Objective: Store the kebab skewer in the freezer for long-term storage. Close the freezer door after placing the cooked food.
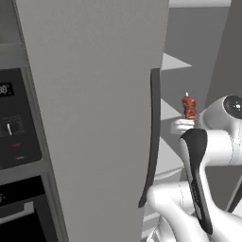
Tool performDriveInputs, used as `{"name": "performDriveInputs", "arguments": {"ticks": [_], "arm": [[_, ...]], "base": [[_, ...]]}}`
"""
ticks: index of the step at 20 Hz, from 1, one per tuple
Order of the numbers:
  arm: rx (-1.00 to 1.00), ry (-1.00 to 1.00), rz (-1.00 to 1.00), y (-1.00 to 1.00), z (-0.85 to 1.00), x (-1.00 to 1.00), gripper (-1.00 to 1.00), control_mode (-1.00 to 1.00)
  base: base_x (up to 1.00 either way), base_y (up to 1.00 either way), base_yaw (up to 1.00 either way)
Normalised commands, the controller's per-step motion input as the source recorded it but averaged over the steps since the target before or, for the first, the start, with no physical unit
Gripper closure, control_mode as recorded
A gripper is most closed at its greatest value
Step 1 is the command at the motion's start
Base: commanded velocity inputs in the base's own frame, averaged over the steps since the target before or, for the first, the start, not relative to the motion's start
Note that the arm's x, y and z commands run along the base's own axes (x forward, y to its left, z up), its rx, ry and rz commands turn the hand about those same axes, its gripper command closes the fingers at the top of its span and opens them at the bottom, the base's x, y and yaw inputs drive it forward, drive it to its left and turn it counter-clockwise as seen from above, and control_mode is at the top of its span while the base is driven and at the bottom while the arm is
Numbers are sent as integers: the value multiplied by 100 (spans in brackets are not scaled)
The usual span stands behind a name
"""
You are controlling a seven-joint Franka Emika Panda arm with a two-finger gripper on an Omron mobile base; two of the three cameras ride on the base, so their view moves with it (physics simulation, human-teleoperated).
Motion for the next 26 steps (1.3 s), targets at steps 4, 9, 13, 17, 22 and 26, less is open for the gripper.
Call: {"name": "performDriveInputs", "arguments": {"ticks": [4, 9, 13, 17, 22, 26], "arm": [[0, 0, 0, 0, 0, 0, 100, 100], [0, 0, 0, 0, 0, 0, 100, 100], [0, 0, 0, 0, 0, 0, 100, 100], [0, 0, 0, 0, 0, 0, 100, 100], [0, 0, 0, 0, 0, 0, 100, 100], [0, 0, 0, 0, 0, 0, 100, 100]], "base": [[2, -44, 0], [21, -38, 1], [16, -8, 0], [17, 0, 0], [33, -8, 1], [37, -21, 5]]}}
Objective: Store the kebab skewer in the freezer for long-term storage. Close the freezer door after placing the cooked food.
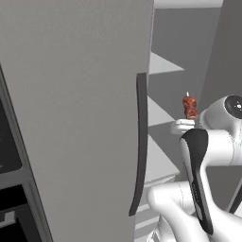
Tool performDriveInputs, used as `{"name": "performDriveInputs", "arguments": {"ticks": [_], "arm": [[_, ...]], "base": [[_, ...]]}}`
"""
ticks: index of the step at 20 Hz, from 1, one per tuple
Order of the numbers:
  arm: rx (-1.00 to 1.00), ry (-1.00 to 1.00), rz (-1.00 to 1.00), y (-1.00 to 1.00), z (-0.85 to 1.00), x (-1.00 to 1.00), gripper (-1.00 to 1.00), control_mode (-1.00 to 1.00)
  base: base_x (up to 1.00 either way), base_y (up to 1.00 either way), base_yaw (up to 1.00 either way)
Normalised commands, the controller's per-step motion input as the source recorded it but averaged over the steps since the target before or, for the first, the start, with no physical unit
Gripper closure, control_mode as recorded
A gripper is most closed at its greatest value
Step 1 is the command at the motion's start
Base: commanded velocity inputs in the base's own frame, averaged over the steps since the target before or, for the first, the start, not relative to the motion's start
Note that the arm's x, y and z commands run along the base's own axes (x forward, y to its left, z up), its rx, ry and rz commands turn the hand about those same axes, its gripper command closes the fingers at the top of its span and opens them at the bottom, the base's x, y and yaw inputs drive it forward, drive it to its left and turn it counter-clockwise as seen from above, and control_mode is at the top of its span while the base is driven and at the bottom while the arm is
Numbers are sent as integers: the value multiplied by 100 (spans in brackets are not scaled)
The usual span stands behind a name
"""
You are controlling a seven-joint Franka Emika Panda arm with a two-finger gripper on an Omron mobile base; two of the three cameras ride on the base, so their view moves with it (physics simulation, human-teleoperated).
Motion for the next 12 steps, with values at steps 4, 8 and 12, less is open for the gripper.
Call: {"name": "performDriveInputs", "arguments": {"ticks": [4, 8, 12], "arm": [[0, 0, 0, 0, 0, 0, 100, 100], [0, 0, 0, 0, 0, 0, 100, 100], [0, 0, 0, 0, 0, 0, 100, 100]], "base": [[24, -29, 6], [10, -14, 4], [3, 0, 2]]}}
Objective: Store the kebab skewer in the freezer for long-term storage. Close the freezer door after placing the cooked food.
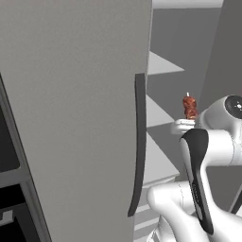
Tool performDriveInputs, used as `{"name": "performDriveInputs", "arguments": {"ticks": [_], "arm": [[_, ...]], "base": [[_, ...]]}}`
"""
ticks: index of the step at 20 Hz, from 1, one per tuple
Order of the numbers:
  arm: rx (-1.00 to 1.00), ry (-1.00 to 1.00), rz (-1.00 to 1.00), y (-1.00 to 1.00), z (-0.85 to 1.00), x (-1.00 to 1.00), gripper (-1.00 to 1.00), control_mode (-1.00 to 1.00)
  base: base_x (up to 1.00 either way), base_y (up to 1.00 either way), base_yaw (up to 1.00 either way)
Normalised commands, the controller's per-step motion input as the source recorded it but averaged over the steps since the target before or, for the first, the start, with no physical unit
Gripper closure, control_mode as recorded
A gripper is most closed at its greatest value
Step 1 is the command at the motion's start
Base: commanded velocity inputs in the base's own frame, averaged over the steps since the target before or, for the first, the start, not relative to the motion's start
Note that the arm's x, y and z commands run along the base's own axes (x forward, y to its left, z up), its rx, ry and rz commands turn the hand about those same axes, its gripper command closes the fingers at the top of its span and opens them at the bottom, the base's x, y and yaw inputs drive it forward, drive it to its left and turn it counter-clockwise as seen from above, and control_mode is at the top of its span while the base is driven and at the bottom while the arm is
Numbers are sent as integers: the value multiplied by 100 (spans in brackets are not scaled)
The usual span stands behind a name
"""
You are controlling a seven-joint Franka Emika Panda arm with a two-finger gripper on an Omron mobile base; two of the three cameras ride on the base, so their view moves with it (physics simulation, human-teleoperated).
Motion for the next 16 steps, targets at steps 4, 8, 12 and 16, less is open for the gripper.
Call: {"name": "performDriveInputs", "arguments": {"ticks": [4, 8, 12, 16], "arm": [[0, 0, 0, 0, 0, 0, 100, 100], [0, 0, 1, -4, 0, 8, 100, -100], [0, 1, 15, -10, -1, 52, 100, -100], [0, 0, 7, 5, -10, 86, 100, -100]], "base": [[7, 0, 0], [10, -3, 1], [0, 0, 0], [0, 0, 0]]}}
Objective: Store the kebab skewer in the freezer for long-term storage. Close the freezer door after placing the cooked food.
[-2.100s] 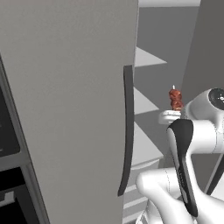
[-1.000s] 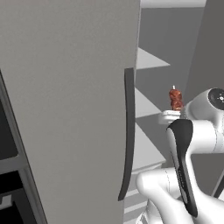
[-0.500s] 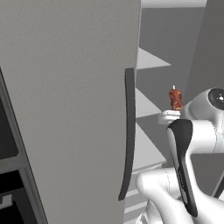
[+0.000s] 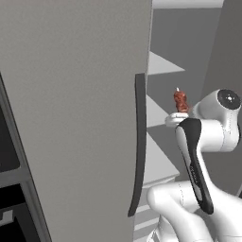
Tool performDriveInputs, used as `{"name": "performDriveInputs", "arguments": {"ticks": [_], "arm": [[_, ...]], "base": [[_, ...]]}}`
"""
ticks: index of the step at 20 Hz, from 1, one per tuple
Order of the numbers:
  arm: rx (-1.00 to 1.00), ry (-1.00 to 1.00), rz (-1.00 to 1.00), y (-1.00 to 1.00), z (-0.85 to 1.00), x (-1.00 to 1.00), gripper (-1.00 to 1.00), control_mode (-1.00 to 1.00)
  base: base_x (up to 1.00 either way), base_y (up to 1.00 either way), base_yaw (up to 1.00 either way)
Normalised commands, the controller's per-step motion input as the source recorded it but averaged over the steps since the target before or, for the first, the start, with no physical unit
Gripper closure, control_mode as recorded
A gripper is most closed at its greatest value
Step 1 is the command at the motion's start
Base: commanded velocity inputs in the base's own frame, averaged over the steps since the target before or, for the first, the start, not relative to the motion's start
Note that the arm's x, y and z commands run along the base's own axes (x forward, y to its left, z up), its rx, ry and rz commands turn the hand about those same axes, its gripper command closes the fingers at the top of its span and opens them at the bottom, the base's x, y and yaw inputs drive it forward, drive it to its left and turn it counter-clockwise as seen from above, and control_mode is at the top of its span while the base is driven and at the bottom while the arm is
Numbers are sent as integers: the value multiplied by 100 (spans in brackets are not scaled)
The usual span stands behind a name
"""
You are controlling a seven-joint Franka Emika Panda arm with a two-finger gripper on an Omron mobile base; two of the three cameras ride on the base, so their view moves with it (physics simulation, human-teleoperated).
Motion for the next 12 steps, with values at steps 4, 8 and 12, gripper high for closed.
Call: {"name": "performDriveInputs", "arguments": {"ticks": [4, 8, 12], "arm": [[0, 1, 0, 1, -16, 65, 100, -100], [0, 2, 0, 0, -22, 61, 100, -100], [-5, 0, 1, -1, -48, 66, 100, -100]], "base": [[0, 0, 0], [0, 0, 0], [0, 0, 0]]}}
